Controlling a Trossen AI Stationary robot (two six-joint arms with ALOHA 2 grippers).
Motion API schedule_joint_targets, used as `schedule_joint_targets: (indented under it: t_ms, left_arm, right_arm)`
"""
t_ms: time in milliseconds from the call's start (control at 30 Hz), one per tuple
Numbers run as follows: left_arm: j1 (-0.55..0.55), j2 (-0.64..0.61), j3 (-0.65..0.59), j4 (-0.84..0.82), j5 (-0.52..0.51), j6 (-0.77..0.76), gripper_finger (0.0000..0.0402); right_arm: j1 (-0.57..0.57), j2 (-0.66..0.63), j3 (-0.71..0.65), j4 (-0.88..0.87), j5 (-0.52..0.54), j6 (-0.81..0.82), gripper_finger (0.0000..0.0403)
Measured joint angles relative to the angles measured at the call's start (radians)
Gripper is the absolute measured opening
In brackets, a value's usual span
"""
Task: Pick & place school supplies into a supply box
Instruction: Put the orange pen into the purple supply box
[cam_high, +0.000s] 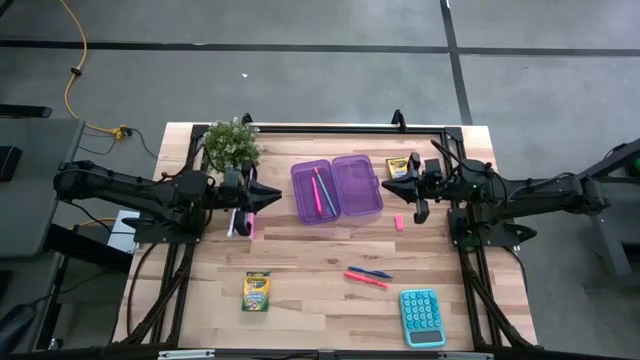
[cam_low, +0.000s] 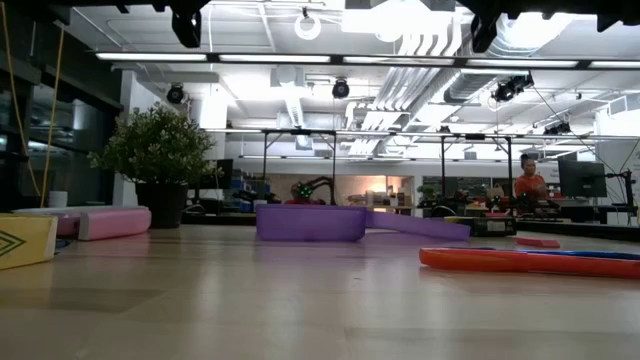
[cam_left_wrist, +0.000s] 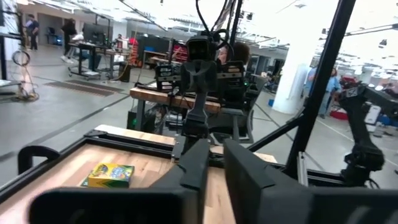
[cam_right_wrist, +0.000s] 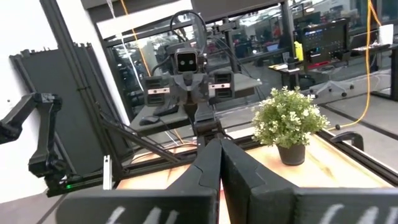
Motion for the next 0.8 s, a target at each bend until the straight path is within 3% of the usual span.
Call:
schedule_joint_targets:
  t_ms: [367,500,800]
  left_arm:
    - [0.001,0.000,0.000,0.000,-0.080,0.034,0.0189]
    - [0.001,0.000,0.000,0.000,-0.080,0.017,0.0209]
    - [0.001,0.000,0.000,0.000,-0.080,0.020,0.0211]
  right_arm:
    - [0.000,0.000,0.000,-0.002,-0.015,-0.011,0.0000]
    - [0.000,0.000,0.000,-0.002,-0.015,-0.010,0.0000]
    - [0.000,0.000,0.000,-0.002,-0.014,-0.015,0.0000]
